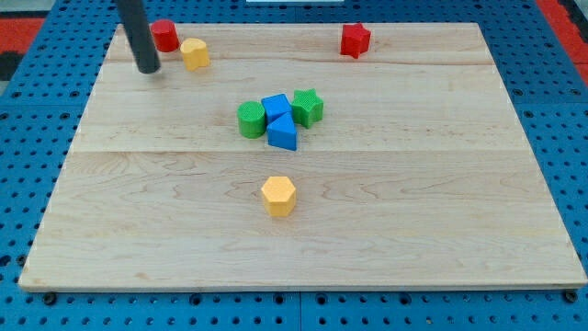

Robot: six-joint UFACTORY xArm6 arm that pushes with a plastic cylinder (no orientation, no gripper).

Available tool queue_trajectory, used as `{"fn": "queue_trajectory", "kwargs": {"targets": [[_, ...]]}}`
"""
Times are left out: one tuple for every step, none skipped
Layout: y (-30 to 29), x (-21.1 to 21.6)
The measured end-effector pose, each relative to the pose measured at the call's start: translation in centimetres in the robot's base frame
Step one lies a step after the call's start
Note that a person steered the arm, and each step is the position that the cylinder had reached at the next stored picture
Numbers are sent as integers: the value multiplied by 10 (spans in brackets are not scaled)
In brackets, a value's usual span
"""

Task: Push the red circle and yellow heart to the bottom left of the red star

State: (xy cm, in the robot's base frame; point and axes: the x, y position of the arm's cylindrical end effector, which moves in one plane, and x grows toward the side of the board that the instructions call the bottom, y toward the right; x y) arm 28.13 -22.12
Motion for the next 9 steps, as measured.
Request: {"fn": "queue_trajectory", "kwargs": {"targets": [[51,-15],[141,-21],[137,-26],[170,-27],[240,-27],[205,16],[74,21],[-37,-12],[-42,-60]]}}
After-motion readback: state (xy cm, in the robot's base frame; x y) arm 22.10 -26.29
